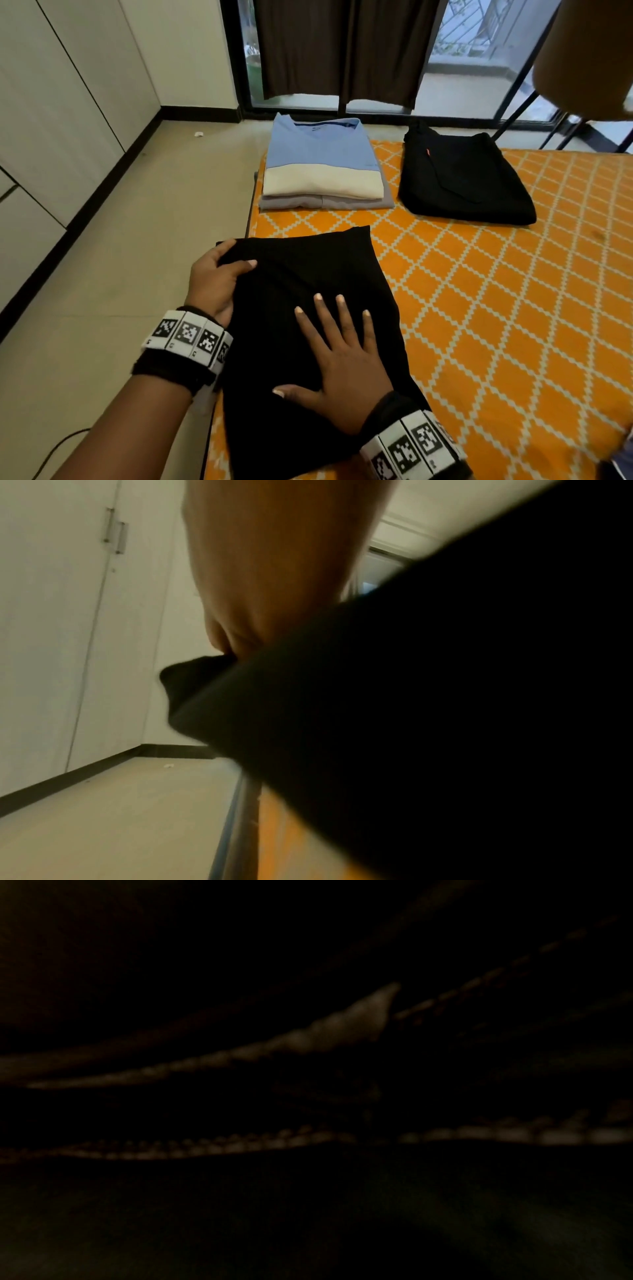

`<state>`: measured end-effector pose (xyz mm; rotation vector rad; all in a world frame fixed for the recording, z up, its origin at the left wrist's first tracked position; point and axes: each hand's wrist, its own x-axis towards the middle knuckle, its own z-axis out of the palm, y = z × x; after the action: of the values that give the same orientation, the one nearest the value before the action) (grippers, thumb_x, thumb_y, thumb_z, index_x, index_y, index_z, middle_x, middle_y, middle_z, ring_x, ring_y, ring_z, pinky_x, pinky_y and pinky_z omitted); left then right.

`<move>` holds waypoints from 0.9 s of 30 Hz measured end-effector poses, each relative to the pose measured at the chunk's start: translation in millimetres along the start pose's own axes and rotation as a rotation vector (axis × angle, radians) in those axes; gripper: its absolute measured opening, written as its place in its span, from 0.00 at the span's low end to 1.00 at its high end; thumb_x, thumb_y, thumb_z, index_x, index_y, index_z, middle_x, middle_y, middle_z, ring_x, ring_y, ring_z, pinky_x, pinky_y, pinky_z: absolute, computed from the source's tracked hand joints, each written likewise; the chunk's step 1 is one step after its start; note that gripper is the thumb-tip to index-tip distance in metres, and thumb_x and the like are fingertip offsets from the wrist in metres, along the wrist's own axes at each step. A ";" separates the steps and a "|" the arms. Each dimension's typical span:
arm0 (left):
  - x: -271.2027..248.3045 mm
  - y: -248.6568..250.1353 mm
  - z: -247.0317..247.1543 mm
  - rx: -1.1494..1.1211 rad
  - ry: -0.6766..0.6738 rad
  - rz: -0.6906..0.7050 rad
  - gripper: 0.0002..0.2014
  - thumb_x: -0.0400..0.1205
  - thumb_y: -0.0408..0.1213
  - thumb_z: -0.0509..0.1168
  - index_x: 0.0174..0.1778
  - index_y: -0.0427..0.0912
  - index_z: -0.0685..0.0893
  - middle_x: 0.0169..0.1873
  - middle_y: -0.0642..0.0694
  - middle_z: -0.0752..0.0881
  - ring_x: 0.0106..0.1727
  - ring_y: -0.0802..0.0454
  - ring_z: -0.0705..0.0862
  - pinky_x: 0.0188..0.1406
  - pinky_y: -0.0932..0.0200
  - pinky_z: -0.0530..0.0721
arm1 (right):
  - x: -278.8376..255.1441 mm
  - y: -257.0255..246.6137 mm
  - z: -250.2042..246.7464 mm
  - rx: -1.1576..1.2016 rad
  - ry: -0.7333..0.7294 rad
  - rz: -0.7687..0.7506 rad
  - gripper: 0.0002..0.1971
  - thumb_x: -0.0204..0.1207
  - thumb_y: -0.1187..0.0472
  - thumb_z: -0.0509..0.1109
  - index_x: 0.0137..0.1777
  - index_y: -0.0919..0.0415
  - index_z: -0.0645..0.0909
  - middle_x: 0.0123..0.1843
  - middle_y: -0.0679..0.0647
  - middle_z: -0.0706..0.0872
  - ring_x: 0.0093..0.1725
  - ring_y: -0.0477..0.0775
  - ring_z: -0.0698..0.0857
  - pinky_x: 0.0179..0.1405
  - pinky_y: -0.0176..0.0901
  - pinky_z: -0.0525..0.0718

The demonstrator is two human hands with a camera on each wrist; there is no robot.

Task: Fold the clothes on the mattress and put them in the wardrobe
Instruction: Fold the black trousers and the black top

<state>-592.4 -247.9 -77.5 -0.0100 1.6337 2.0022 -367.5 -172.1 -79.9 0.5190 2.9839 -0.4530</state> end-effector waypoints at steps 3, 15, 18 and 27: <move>7.6 -5.8 -10.5 0.126 0.060 -0.016 0.26 0.78 0.24 0.69 0.73 0.42 0.78 0.63 0.42 0.84 0.63 0.45 0.85 0.60 0.51 0.84 | 0.4 0.6 -1.6 0.025 -0.032 -0.001 0.50 0.69 0.17 0.46 0.85 0.42 0.35 0.84 0.47 0.27 0.80 0.58 0.22 0.75 0.66 0.24; -27.4 -8.7 31.2 1.796 -0.506 0.431 0.49 0.70 0.79 0.54 0.84 0.66 0.43 0.86 0.54 0.38 0.83 0.47 0.28 0.77 0.31 0.27 | 7.1 43.9 -61.9 0.006 -0.088 0.086 0.52 0.55 0.13 0.34 0.79 0.32 0.62 0.87 0.42 0.43 0.84 0.58 0.30 0.81 0.69 0.42; -26.0 -9.1 29.8 1.824 -0.443 0.416 0.55 0.65 0.82 0.55 0.84 0.66 0.40 0.85 0.49 0.34 0.82 0.43 0.25 0.78 0.30 0.28 | 39.0 82.0 -95.9 -0.070 0.101 0.124 0.39 0.74 0.27 0.48 0.82 0.43 0.61 0.87 0.45 0.53 0.86 0.58 0.41 0.82 0.66 0.53; -16.5 -18.3 18.5 1.710 -0.333 0.306 0.60 0.62 0.85 0.49 0.85 0.58 0.35 0.84 0.56 0.31 0.83 0.51 0.28 0.80 0.32 0.33 | 126.4 109.0 -54.4 -0.299 -0.253 -0.241 0.47 0.66 0.20 0.34 0.83 0.40 0.30 0.87 0.46 0.33 0.86 0.50 0.37 0.84 0.57 0.40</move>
<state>-564.8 -235.8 -83.6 1.1202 2.5703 0.1566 -450.5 -17.5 -74.0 0.0685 2.8019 -0.0723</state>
